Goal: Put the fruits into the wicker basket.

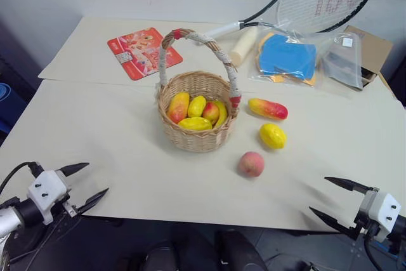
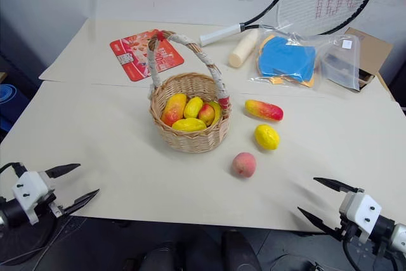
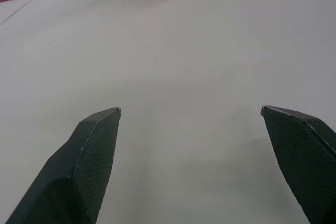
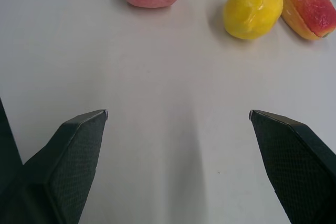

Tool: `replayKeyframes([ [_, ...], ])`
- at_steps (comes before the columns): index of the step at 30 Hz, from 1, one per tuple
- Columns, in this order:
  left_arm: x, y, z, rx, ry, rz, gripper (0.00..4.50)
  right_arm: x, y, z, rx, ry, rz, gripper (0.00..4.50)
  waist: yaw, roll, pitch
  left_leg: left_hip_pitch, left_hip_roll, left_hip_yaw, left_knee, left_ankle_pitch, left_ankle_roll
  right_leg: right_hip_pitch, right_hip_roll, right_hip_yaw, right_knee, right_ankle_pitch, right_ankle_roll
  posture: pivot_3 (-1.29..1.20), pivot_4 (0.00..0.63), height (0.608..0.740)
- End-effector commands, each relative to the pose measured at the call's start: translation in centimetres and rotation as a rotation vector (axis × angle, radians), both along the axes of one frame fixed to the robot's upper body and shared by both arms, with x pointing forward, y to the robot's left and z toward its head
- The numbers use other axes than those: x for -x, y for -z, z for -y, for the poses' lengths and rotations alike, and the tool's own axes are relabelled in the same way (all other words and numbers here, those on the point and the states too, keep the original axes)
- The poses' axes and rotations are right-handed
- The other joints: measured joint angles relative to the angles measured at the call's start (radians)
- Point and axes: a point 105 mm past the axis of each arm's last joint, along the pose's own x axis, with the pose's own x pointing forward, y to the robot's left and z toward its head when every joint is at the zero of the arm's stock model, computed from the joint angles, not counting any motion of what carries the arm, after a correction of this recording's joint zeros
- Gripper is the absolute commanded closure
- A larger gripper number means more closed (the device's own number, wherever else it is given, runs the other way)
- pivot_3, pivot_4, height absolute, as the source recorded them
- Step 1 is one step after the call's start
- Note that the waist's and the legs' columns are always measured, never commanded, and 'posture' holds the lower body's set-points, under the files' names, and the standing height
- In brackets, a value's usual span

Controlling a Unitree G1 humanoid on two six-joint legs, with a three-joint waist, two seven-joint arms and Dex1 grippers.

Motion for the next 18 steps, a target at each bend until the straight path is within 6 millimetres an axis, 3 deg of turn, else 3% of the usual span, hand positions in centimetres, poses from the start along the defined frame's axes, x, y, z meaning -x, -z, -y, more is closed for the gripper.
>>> replayKeyframes([
  [1, 0.1, -0.3, 0.6, 0.018, 0.028, 0.005, 0.00, 0.0, -0.6, -0.3, -0.006, 0.003, 0.036, 0.03, 0.000, 0.000, 0.000, 0.000, 0.000, 0.000, 0.000, 0.000, 0.000, 0.000, 0.000, 0.000, 0.000, 0.000, 0.000, 0.00, 0.150, 0.740],
  [9, 0.6, -0.5, 2.4, 0.090, 0.129, -0.062, 0.00, -0.4, -0.5, -1.3, -0.046, 0.005, 0.038, 0.03, 0.002, 0.000, 0.000, 0.000, 0.000, 0.000, 0.000, 0.000, 0.000, 0.000, 0.000, 0.000, 0.000, 0.000, 0.000, 0.00, 0.150, 0.740],
  [14, 0.9, -3.1, 6.6, 0.221, 0.316, -0.100, 0.00, -2.6, -4.1, -7.7, -0.178, -0.206, 0.038, 0.03, -0.006, 0.000, 0.000, -0.001, 0.000, 0.001, 0.003, 0.001, -0.001, 0.000, 0.000, 0.001, 0.007, 0.000, 0.000, 0.00, 0.150, 0.740],
  [18, 1.2, -4.0, 10.8, 0.225, 0.487, -0.116, 0.00, -4.9, -5.2, -12.4, -0.143, -0.294, 0.001, 0.03, -0.002, 0.000, 0.000, 0.006, -0.001, 0.001, 0.004, 0.003, -0.002, 0.001, 0.000, 0.003, 0.012, 0.000, 0.000, 0.00, 0.150, 0.740],
])
